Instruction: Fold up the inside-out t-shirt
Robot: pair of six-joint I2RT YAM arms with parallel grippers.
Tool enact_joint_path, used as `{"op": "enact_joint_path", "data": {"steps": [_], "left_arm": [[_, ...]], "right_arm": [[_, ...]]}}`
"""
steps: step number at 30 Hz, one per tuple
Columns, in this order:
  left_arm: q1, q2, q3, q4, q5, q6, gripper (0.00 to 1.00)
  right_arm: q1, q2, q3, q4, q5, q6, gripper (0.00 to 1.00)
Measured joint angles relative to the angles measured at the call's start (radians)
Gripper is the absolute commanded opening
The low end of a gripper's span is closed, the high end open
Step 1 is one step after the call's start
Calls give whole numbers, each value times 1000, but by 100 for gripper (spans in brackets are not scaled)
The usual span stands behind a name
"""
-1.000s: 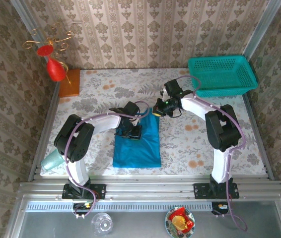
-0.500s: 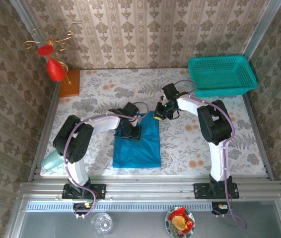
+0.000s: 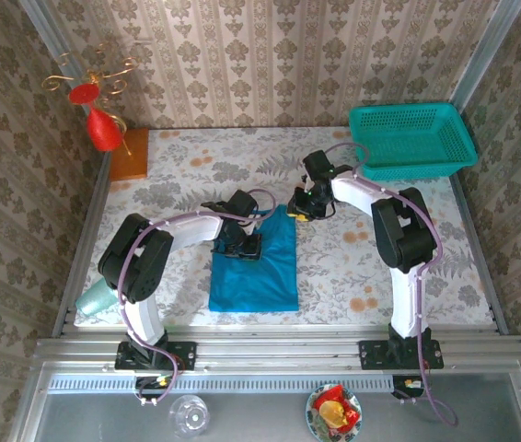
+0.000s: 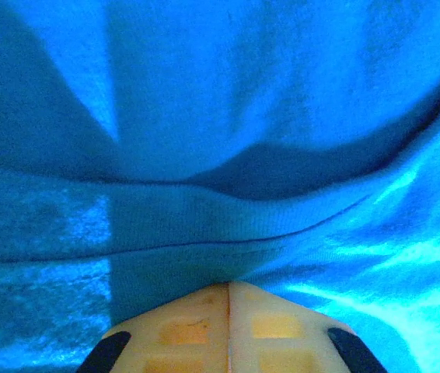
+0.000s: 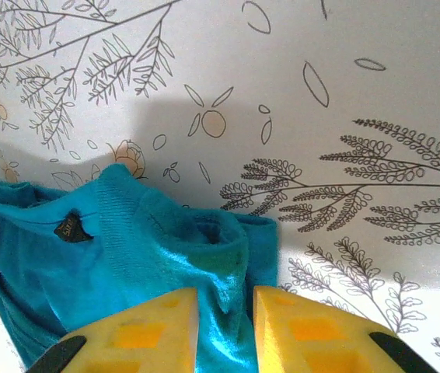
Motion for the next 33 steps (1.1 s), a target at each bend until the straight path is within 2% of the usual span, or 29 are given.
{"op": "enact_joint_path", "data": {"steps": [7, 15, 22, 33], "left_arm": [[-1, 0, 0, 0, 0, 0, 9], [-2, 0, 0, 0, 0, 0, 9], [-2, 0, 0, -3, 0, 0, 9], [-2, 0, 0, -4, 0, 0, 9]], "right_arm": [[16, 2, 31, -72, 95, -13, 36], [43, 79, 102, -102, 111, -16, 38], [78, 145, 204, -173, 181, -19, 39], [90, 154, 221, -193, 217, -13, 20]]}}
